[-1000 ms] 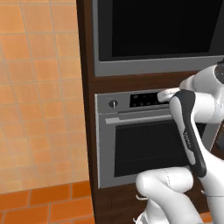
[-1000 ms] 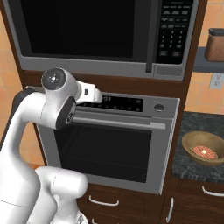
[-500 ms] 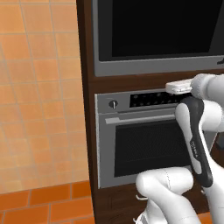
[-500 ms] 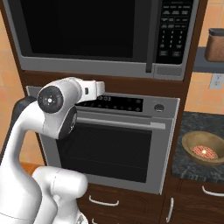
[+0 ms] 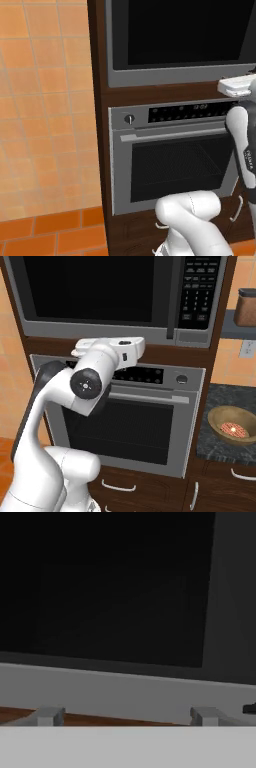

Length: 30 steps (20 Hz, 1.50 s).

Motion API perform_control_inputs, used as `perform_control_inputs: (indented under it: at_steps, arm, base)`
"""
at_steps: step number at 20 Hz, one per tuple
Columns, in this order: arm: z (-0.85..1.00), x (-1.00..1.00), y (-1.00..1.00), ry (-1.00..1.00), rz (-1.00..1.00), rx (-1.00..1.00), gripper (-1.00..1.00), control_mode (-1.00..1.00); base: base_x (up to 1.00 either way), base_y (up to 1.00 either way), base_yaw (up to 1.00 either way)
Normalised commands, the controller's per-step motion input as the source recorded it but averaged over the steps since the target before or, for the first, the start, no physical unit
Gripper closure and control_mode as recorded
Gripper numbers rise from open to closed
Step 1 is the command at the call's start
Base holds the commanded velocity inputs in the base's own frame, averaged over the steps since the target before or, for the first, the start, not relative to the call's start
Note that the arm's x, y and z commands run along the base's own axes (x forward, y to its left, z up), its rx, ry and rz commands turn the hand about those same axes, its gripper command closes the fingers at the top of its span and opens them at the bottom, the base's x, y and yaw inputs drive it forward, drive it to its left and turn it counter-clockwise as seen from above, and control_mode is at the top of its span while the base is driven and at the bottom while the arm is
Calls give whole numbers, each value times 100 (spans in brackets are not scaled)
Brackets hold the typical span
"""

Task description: Open the microwave, place the bowl with waffle inside the microwave, then close the microwave door and turn it on.

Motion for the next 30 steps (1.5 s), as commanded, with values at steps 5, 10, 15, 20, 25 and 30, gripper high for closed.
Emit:
perform_control_inputs:
  at_steps: [5,10,15,20,25,30]
  arm:
    - [45,0,-44,-13,-1,-1,-100,-100]
    - [20,0,-73,-1,0,0,-100,-100]
    - [3,18,-72,0,-4,0,-100,-100]
    - [0,47,-55,0,-3,0,-100,-100]
    - [0,52,-31,0,0,0,-100,-100]
    - [2,32,-7,0,0,0,-100,-100]
  base:
    - [0,0,0]
    - [0,0,0]
    - [0,0,0]
    - [0,0,0]
    - [0,0,0]
    - [0,0,0]
